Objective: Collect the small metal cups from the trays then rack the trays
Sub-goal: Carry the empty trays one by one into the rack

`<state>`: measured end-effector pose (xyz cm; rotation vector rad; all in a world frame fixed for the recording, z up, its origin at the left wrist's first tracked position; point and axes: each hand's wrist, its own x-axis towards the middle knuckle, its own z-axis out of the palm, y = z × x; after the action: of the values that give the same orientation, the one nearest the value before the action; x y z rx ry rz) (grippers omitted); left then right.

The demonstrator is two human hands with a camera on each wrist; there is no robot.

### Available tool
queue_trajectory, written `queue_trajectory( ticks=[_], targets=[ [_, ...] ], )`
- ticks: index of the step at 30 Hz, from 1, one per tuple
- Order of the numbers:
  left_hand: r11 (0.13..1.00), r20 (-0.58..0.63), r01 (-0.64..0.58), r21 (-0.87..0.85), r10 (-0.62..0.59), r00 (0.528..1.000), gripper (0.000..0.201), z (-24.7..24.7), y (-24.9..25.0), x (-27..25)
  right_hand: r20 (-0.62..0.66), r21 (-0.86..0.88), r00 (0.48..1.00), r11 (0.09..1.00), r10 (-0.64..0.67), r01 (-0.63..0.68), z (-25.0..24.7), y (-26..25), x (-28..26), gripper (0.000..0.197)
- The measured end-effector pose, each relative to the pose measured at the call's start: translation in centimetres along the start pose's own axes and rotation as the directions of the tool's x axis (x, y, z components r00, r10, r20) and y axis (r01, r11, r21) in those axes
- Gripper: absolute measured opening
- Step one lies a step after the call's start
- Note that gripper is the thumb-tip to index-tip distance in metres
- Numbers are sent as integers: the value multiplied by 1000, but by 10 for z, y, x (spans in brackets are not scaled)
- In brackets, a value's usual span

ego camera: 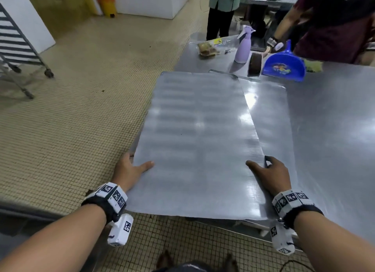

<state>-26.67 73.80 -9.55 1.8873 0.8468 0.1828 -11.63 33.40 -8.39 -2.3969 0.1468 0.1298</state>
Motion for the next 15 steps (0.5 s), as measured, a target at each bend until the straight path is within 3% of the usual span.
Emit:
queue_trajectory(
  ticks=[5, 10, 15],
  targets=[
    [993, -9, -75, 91, 76, 997, 74, 44, 36, -4, -70, 75, 997, 997, 35, -30, -41, 33, 12, 87],
    [985, 37, -129, 112, 126, 991, 78, 84, 71, 8, -139, 128, 986, 989, 91, -73, -71, 60, 19, 83],
    [977, 72, -156, 144, 147, 986, 69, 114, 77, 9, -142, 159, 984, 984, 106, -83, -82, 84, 18, 67]
  ],
)
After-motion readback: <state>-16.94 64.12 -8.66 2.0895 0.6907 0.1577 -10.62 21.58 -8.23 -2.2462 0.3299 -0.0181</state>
